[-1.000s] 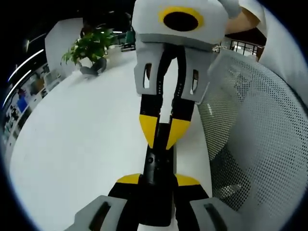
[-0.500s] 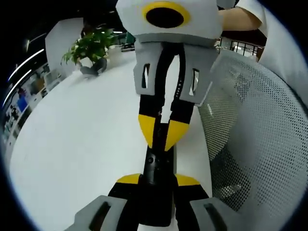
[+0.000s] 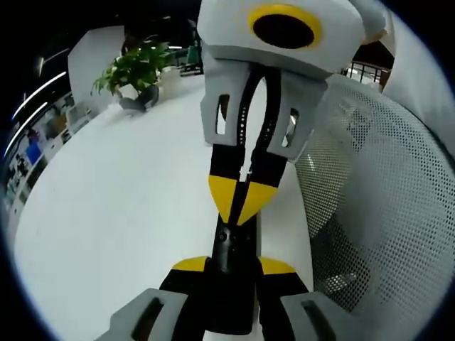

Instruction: Press the specified remote control buttons in sequence, fully releasing each button before pressing the next.

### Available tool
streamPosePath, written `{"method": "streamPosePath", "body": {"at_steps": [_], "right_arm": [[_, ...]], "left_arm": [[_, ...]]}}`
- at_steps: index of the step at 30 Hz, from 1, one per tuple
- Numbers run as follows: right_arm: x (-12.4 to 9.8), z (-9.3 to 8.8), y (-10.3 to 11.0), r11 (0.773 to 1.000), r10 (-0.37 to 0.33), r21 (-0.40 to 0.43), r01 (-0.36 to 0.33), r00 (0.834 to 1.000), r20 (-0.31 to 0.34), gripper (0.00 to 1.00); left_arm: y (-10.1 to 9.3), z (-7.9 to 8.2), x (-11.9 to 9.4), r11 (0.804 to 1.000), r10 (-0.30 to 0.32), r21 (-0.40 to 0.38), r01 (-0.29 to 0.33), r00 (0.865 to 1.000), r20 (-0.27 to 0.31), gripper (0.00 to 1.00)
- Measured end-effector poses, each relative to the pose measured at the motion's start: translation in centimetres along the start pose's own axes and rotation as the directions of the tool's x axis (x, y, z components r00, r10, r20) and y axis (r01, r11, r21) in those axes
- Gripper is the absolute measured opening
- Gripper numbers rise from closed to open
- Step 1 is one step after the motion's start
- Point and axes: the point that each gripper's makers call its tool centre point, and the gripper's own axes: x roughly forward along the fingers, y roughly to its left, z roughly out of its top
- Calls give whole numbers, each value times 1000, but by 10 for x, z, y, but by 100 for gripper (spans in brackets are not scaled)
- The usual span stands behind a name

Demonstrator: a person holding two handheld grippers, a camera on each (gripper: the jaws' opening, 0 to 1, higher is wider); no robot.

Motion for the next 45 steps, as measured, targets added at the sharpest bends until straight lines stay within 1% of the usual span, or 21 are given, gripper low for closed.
{"method": "streamPosePath", "body": {"at_steps": [3,6,7,10,12,13,16,18,19,20,21,23,25,28,31,33,34,36,39,41,45], "right_arm": [[-1,0,-2,998,-17,61,15,999,33,0],[-3,-1,-2,997,-43,73,35,993,111,0],[-3,-1,-2,995,-50,94,38,991,121,0],[-4,-2,-3,995,-41,92,29,991,131,0],[-4,-1,-1,996,-28,84,17,992,124,0],[-5,-2,-1,999,-15,46,10,994,108,0],[-4,-1,1,1000,-4,12,3,996,91,0],[-4,-1,1,999,7,-32,-4,998,70,0],[-4,0,3,997,12,-75,-7,998,58,0],[-3,-2,2,995,-4,-97,8,999,42,0],[-2,-1,3,994,-6,-111,10,999,38,0],[-1,0,3,996,-8,-88,10,1000,23,0],[-1,0,3,993,-11,-120,12,1000,7,0],[1,1,2,998,-29,-58,28,1000,-11,0],[0,-1,1,999,-45,-31,44,999,-10,0],[-1,0,1,997,-47,54,46,999,21,0],[-2,-1,0,992,-36,123,30,998,50,0],[-4,-3,1,979,-12,205,-4,997,76,0],[-7,-7,5,983,6,185,-20,997,74,0],[-9,-11,10,988,20,153,-29,998,55,0],[-11,-16,11,988,24,152,-31,999,43,0]], "left_arm": [[0,0,0,1000,-2,2,2,1000,1,25],[0,0,0,1000,-1,0,1,1000,0,25],[1,1,0,1000,0,-2,0,1000,0,25],[1,1,1,1000,3,-6,-3,1000,1,25],[1,1,1,1000,7,-8,-7,1000,0,25],[1,1,1,1000,8,-10,-8,1000,1,25],[1,1,1,1000,9,-11,-9,1000,0,25],[0,1,1,1000,6,-7,-6,1000,-1,25],[0,1,1,1000,8,-8,-8,1000,-2,25],[0,1,1,1000,8,-9,-8,1000,-3,25],[0,1,1,1000,8,-10,-8,1000,-5,25],[0,1,1,1000,8,-10,-8,1000,-7,25],[-1,0,1,1000,8,-7,-8,1000,-8,25],[-1,0,1,1000,2,0,-2,1000,-9,25],[-1,0,1,1000,-1,6,1,1000,-11,24],[-1,0,1,1000,-2,9,2,1000,-12,24],[-1,0,1,1000,-2,12,2,1000,-12,24],[-2,1,1,1000,-7,17,7,1000,-15,24],[-7,2,6,1000,-10,20,11,999,-44,24],[-9,5,10,1000,-8,22,10,998,-60,24],[-11,7,13,1000,-14,19,15,999,-52,24]]}}
